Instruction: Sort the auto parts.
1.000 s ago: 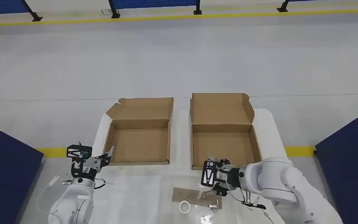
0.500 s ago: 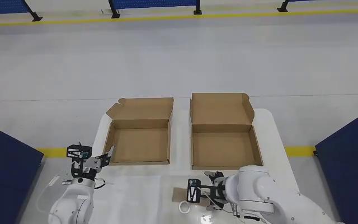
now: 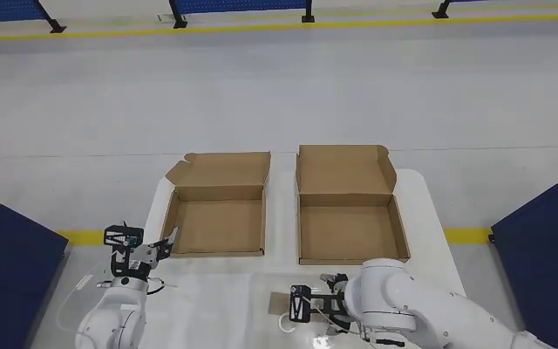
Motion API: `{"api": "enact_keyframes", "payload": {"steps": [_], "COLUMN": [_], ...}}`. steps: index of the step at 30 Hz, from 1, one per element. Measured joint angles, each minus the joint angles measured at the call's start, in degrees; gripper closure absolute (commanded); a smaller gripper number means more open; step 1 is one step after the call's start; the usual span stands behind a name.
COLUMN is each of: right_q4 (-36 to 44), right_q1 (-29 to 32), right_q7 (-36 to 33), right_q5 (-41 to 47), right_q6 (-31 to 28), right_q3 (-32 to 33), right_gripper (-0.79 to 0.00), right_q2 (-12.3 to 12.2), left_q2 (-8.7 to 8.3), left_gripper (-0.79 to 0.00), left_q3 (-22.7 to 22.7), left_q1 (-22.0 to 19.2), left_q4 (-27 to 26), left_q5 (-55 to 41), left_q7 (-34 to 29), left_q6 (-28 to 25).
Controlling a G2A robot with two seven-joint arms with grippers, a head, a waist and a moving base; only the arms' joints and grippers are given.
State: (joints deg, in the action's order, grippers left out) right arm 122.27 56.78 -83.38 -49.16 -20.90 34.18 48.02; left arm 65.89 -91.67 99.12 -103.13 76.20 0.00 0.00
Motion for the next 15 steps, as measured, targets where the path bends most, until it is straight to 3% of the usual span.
{"api": "enact_keyframes", "payload": {"steps": [15], "right_q4": [-5.3], "right_q1": [-3.8], "right_q7": [-2.5], "right_q5": [0.5], "right_q6": [2.5], "right_q3": [-8.8], "right_gripper": [-0.785], "right_q2": [2.6], "left_q2": [0.0], "left_gripper": [-0.785], "left_q3": [0.0], "left_q1": [0.0], "left_q4": [0.0], "left_q5": [0.0], "left_q7": [0.0], "left_q6": [0.0]}}
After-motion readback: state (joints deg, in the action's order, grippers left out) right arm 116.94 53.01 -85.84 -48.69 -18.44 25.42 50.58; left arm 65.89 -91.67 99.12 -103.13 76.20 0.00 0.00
